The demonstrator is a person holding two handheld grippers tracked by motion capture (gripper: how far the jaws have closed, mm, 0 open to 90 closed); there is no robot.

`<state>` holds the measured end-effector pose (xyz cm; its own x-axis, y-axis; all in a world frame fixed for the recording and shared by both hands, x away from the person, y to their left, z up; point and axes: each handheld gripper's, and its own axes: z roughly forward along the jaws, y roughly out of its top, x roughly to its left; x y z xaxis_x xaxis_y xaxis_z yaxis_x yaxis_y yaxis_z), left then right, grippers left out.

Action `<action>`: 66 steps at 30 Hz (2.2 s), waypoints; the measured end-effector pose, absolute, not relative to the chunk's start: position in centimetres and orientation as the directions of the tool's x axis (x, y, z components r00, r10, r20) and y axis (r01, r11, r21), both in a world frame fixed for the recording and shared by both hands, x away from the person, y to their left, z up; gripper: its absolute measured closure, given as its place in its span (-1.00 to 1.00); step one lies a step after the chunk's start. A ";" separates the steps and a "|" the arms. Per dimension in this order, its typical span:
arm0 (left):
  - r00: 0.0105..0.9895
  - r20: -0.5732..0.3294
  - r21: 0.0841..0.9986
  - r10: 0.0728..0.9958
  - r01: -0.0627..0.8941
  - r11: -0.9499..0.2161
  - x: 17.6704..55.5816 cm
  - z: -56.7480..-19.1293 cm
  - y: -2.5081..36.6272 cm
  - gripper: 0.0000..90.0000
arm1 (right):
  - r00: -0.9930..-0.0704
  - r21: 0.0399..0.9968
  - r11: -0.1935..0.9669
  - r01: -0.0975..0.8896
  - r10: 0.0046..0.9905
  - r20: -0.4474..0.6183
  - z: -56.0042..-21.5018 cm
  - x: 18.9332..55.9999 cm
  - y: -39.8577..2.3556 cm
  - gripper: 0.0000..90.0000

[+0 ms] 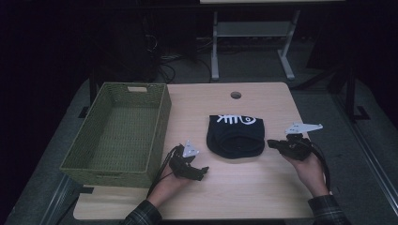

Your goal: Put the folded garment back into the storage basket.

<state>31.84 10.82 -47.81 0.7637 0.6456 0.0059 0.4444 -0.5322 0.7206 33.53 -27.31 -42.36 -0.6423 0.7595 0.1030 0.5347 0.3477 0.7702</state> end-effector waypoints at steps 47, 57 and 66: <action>0.771 -0.003 0.718 0.637 0.445 -0.534 31.7 -47.8 10.8 -0.73 | -0.550 0.716 0.292 0.634 0.821 0.152 -43.8 48.5 -25.7 1.00; 0.770 -0.003 0.718 0.638 0.445 -0.534 31.7 -47.8 10.8 -0.73 | -0.535 0.683 0.300 0.665 0.831 0.156 -46.0 49.5 -25.5 1.00; 0.771 -0.003 0.718 0.637 0.445 -0.535 31.6 -47.8 10.8 -0.73 | -0.529 0.668 0.301 0.680 0.833 0.164 -46.5 49.6 -25.8 1.00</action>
<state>31.65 10.81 -47.79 0.7705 0.6374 -0.0034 0.4453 -0.5345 0.7183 49.60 -25.80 -46.52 -0.5290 0.8327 0.1637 0.6804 0.3009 0.6683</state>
